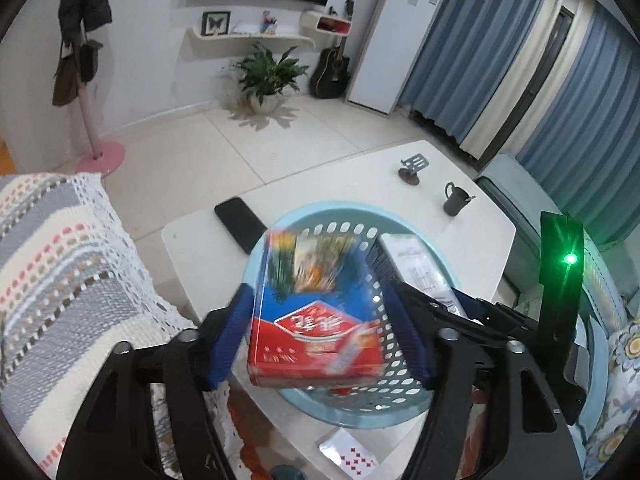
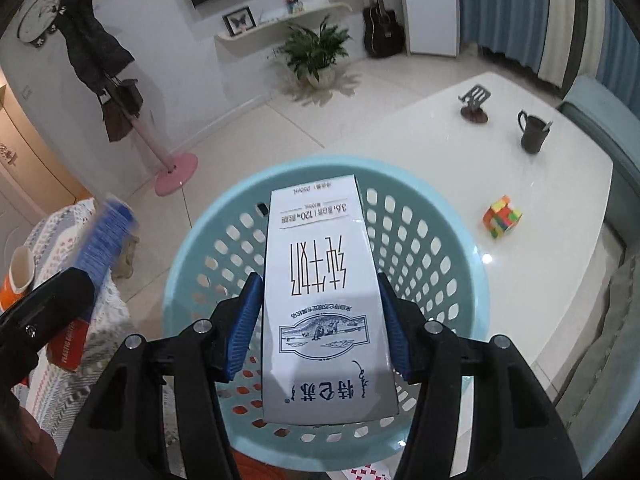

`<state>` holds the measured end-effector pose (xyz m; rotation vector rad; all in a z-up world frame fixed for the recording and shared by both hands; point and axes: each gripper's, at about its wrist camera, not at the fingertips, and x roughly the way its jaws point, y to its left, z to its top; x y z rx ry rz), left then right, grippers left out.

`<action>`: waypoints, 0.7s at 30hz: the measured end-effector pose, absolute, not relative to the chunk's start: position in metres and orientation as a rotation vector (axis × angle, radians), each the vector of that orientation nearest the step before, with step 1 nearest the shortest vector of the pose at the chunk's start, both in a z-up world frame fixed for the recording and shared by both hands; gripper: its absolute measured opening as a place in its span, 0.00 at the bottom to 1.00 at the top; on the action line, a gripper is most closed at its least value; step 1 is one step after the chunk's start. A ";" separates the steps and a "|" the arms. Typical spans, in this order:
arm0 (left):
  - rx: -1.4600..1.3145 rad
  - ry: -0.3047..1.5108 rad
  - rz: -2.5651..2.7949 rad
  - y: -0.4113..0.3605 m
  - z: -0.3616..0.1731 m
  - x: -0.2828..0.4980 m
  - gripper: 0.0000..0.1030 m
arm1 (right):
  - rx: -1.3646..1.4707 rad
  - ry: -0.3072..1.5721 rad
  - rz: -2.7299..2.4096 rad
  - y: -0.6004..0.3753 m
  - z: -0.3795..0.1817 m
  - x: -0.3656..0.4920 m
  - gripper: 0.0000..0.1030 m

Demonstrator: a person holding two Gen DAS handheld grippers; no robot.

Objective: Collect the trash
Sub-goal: 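Carry both boxes over the blue basket and open both tools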

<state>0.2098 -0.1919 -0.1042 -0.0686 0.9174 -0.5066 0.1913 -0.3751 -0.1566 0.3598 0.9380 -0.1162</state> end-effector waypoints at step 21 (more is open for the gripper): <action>-0.211 0.798 -0.377 -0.057 -0.070 0.151 0.73 | 0.021 0.870 -0.303 -0.289 -0.197 0.234 0.82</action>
